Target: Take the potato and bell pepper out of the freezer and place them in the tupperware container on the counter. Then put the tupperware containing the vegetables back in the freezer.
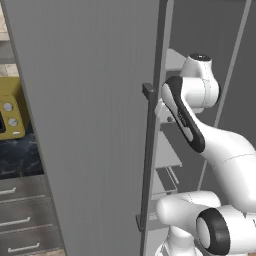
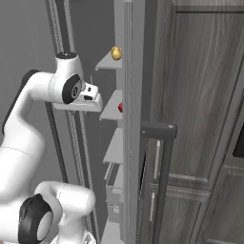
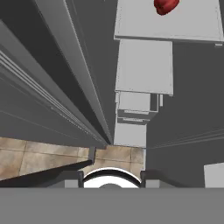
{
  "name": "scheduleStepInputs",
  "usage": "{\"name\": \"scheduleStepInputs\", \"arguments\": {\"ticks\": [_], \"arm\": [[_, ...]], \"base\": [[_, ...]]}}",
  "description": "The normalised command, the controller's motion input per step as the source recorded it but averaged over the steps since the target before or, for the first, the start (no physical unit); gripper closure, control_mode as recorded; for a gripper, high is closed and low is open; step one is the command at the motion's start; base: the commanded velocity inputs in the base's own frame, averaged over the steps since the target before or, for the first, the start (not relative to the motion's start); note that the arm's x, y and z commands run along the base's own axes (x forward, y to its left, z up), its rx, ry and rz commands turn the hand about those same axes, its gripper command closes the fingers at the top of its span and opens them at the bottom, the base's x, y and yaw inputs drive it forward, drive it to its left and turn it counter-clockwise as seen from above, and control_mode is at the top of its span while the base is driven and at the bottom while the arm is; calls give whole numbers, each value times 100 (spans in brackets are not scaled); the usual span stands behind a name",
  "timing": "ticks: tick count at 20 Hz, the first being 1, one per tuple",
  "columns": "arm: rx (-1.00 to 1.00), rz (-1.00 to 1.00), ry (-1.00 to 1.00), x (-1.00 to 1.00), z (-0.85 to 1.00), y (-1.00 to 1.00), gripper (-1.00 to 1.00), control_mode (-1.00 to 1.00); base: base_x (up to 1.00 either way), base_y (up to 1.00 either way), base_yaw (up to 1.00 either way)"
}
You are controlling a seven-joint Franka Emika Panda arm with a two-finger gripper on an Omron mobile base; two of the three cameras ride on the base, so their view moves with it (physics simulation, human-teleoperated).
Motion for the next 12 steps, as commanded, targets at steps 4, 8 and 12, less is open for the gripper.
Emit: {"name": "scheduleStepInputs", "arguments": {"ticks": [4,8,12], "arm": [[4,3,0,0,23,-10,-100,-100],[2,5,1,0,65,-16,-100,-100],[4,11,4,0,72,-31,-100,-100]], "base": [[0,0,0],[0,0,0],[0,0,0]]}}
